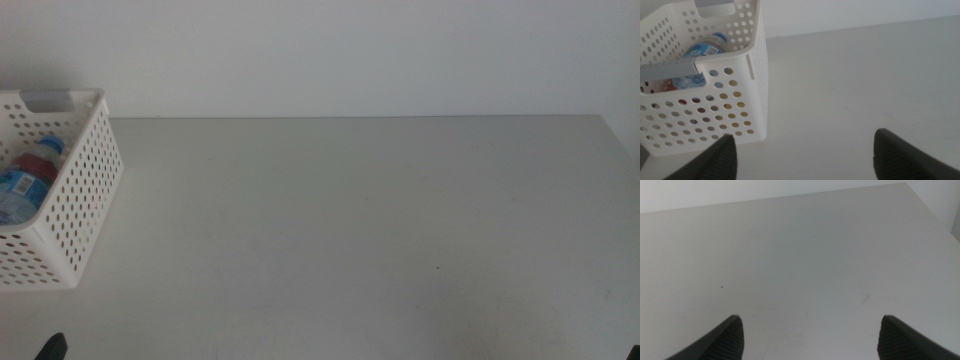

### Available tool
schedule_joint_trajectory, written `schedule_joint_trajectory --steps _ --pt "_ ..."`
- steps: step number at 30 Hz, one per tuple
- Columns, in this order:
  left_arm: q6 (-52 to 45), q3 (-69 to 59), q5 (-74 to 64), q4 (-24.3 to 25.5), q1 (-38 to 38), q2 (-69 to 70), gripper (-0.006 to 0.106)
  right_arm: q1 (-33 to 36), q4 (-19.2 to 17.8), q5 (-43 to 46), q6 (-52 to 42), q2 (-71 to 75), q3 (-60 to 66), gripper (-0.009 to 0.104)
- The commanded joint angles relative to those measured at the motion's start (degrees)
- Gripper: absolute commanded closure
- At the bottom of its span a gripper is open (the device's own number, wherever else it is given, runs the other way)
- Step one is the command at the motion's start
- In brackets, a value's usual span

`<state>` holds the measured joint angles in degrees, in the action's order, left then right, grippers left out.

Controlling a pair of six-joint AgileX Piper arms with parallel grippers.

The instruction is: Use arms to grab the bottles and put them into the dustbin to the left of the table.

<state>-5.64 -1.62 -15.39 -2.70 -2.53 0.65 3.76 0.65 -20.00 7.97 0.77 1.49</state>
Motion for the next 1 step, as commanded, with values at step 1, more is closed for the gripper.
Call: schedule_joint_trajectory --steps 1 --pt "0.6 -0.2 4.1 -0.7 -0.1 1.5 0.007 -0.3 -0.7 4.1 -0.3 1.2 -1.6 0.020"
